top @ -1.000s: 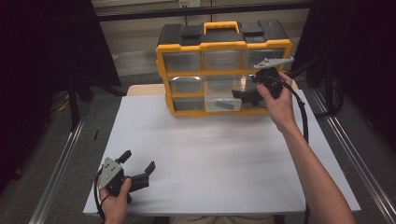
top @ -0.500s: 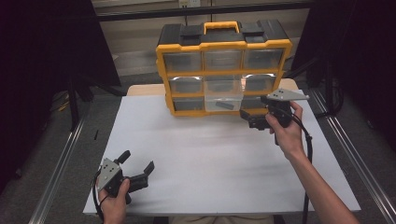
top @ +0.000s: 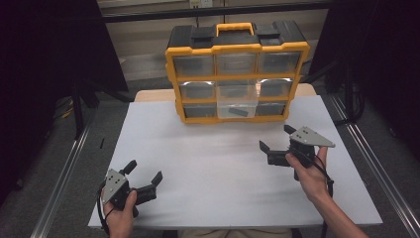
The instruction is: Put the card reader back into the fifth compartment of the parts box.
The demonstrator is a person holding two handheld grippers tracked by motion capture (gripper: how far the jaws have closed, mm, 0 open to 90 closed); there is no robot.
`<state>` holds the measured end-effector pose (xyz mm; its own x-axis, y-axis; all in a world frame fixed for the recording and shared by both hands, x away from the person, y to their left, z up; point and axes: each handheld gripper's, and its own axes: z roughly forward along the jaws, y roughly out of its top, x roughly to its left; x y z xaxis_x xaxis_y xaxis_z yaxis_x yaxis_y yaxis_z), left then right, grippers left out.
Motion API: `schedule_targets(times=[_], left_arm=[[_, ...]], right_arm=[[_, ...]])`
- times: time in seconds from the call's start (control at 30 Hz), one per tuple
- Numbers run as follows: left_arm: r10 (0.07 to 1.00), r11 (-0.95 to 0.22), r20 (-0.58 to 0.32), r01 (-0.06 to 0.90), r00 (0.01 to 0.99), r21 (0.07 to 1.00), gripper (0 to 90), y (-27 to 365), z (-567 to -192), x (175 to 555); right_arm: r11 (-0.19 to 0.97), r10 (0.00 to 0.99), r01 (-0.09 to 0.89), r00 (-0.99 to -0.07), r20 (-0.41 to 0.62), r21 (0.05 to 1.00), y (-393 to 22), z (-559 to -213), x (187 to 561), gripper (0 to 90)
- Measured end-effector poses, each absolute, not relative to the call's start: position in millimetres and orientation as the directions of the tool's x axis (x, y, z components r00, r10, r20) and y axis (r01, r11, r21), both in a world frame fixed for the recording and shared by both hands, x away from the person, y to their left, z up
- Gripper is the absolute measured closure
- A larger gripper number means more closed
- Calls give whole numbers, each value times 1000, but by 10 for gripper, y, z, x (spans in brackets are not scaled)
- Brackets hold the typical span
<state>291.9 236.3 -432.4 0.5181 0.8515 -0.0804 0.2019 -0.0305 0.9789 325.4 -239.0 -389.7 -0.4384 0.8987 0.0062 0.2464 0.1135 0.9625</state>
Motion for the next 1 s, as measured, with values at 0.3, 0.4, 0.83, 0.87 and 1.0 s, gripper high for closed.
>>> schedule_targets(times=[0.3, 0.4, 0.83, 0.87, 1.0], left_arm=[[863, -22, -82, 200, 499, 979, 20, 2351, -4326, 2914], [863, -19, -85, 200, 498, 980, 20, 2350, -4326, 2912], [859, -19, -86, 199, 505, 980, 17, 2343, -4314, 2896], [859, -15, -89, 199, 504, 980, 16, 2340, -4313, 2900], [861, -19, -89, 205, 502, 979, 13, 2348, -4310, 2907]], right_arm=[[61, 932, 235, -361, 29, 970, -2605, -4119, 3003, 9], [50, 946, 232, -322, 29, 971, -2686, -4183, 2920, 0], [19, 970, 225, -241, 37, 974, -2931, -4348, 2571, 7], [16, 968, 210, -248, 37, 978, -2940, -4334, 2568, 11], [26, 968, 238, -249, 34, 971, -2943, -4377, 2601, 6]])
